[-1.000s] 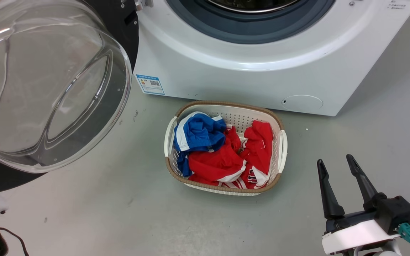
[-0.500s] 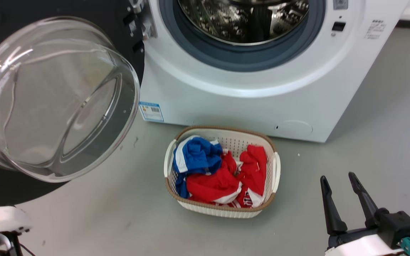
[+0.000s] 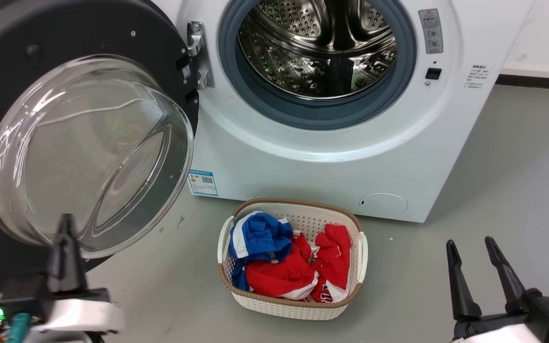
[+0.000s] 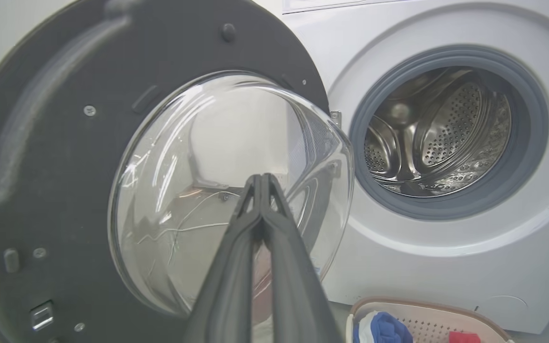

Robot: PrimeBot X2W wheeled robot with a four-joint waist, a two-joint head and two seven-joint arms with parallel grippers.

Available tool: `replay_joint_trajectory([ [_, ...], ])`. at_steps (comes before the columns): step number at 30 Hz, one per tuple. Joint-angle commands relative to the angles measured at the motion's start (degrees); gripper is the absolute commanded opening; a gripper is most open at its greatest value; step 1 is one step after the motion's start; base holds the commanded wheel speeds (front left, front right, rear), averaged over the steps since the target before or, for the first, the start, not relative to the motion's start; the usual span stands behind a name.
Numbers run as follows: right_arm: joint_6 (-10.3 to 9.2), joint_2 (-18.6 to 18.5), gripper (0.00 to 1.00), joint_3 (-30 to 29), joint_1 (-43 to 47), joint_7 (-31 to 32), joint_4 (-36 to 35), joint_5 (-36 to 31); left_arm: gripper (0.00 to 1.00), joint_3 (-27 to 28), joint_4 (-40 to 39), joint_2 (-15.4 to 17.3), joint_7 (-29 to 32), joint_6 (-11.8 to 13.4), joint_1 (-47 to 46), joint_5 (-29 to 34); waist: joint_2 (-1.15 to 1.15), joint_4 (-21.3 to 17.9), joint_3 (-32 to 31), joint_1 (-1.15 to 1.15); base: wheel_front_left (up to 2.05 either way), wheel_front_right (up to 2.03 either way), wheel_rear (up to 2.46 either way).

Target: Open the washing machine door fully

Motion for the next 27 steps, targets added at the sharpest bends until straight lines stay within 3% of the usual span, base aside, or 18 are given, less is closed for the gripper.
replay_joint_trajectory([
  [1, -0.02, 0.1, 1.00, -0.3, 1.1, -0.1, -0.6, -0.1, 0.00, -1.8, -0.4, 0.0, 0.1, -0.2, 1.2, -0.4, 0.00, -0.6, -0.6, 0.00, 0.00, 0.00, 0.00],
  [5, -0.02, 0.1, 1.00, -0.6, 1.9, -0.1, -1.7, -0.1, 0.00, -5.3, -0.5, -0.3, 0.1, 0.0, 2.6, -1.1, 0.00, -1.9, -1.0, 0.00, 0.00, 0.00, 0.00],
  [6, -0.02, 0.1, 1.00, -0.8, 2.0, -0.1, -1.9, -0.1, 0.19, -6.0, -0.5, -0.3, 0.1, 0.1, 2.9, -1.4, 0.00, -2.2, -1.1, 0.00, 0.00, 0.00, 0.00],
  [7, -0.02, 0.1, 1.00, -0.9, 2.1, -0.1, -2.0, -0.2, 0.49, -6.7, -0.3, -0.3, 0.1, 0.1, 3.3, -1.6, 0.00, -2.7, -1.1, 0.00, 0.00, 0.00, 0.00],
  [8, -0.02, 0.1, 1.00, -1.0, 2.2, -0.1, -2.1, -0.2, 0.93, -7.2, -0.4, -0.4, 0.1, 0.2, 3.5, -1.9, 0.00, -3.1, -1.1, 0.00, 0.00, 0.00, 0.00],
  [9, -0.02, 0.1, 1.00, -1.1, 2.3, -0.1, -2.3, -0.3, 1.00, -7.6, -0.7, -0.4, 0.1, 0.4, 3.5, -2.1, 0.00, -3.5, -1.2, 0.00, 0.00, 0.00, 0.00],
  [19, -0.02, 0.1, 1.00, -0.8, 3.2, -0.1, -2.4, 0.1, 1.00, -12.2, -0.8, -0.5, 0.1, 2.4, 6.2, -3.3, 0.00, -7.5, -1.4, 0.00, 0.00, 0.00, 0.00],
  [27, -0.02, 0.1, 1.00, -0.6, 3.9, -0.1, -2.6, 0.5, 1.00, -14.6, 0.5, -0.5, 0.1, 3.3, 7.0, -4.0, 0.00, -8.5, -1.5, 0.00, 0.00, 0.00, 0.00],
])
